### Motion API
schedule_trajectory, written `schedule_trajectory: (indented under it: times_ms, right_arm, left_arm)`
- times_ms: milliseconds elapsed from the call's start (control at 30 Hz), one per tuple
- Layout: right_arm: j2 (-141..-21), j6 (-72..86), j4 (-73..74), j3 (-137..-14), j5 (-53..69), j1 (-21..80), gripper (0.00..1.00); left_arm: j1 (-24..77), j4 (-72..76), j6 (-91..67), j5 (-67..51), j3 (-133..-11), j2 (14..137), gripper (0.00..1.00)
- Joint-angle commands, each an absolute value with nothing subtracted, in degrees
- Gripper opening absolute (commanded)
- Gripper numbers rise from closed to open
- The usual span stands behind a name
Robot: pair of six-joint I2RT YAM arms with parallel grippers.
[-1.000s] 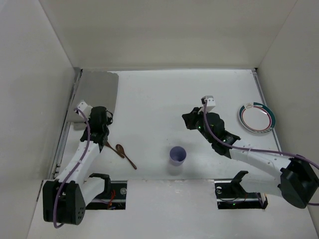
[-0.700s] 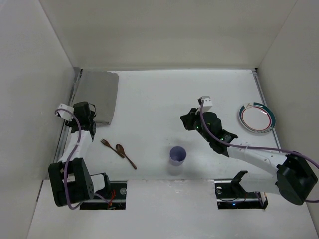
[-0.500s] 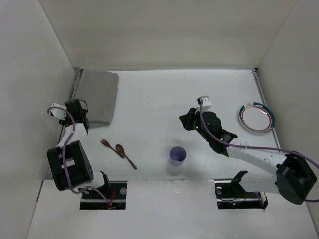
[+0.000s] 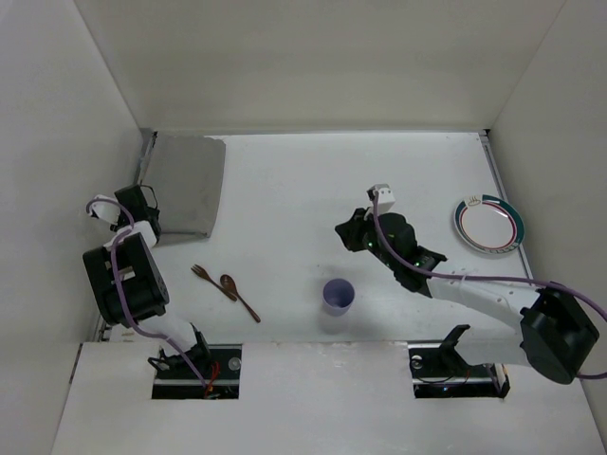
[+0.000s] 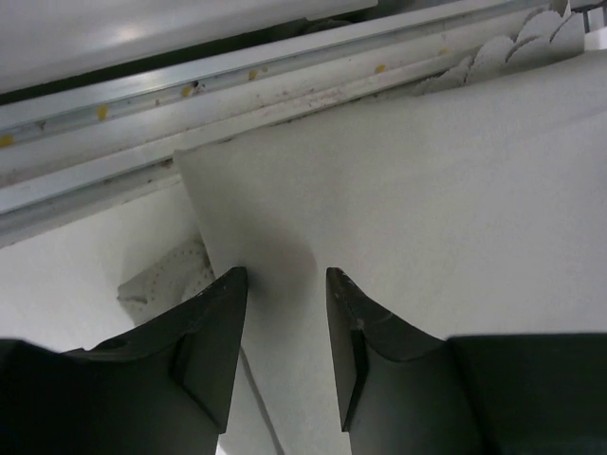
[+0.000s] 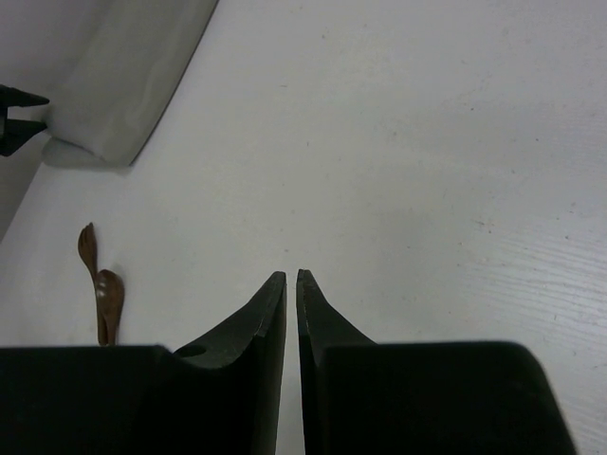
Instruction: Set the dinner table for one person
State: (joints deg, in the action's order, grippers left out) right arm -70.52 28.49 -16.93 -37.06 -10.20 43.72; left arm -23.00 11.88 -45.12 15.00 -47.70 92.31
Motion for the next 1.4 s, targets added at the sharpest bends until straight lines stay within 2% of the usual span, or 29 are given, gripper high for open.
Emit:
schedule_trajectory:
  times_ms: [0, 300, 533, 900, 1233, 1300, 1367]
  right_arm:
    - [-70.9, 28.4, -18.0, -40.0, -9.5, 44.8, 0.15]
    - [-73.4, 27.6, -17.3, -41.3, -9.8, 46.0, 0.15]
    - [-74.0, 27.2, -17.2, -41.7, -10.0, 46.4, 0.15]
    - [-73.5, 26.9, -17.1, -41.7, -9.9, 47.0, 0.17]
    - [-74.4, 26.0, -16.7, -42.4, -9.8, 48.5, 0.16]
    - [-74.7, 25.8, -16.7, -42.7, -9.7, 49.1, 0.16]
    - [-75.0, 25.4, -16.7, -43.0, -9.8, 49.5, 0.16]
  left_arm:
    - [-23.4, 14.3, -42.9, 16.3, -50.1, 93.2, 0.35]
    - [-24.1, 17.2, -44.6, 19.6, -48.4, 94.0, 0.4]
    - [-26.1, 18.1, -46.0, 18.5, -46.5, 92.5, 0.41]
    - [-29.5, 19.5, -47.6, 14.1, -46.0, 97.0, 0.46]
    - [-29.1, 21.4, -46.8, 12.9, -49.3, 100.6, 0.42]
    - [-28.3, 22.1, -46.4, 13.1, -49.6, 100.4, 0.36]
    - [-28.0, 22.1, -45.5, 13.2, -50.4, 100.3, 0.23]
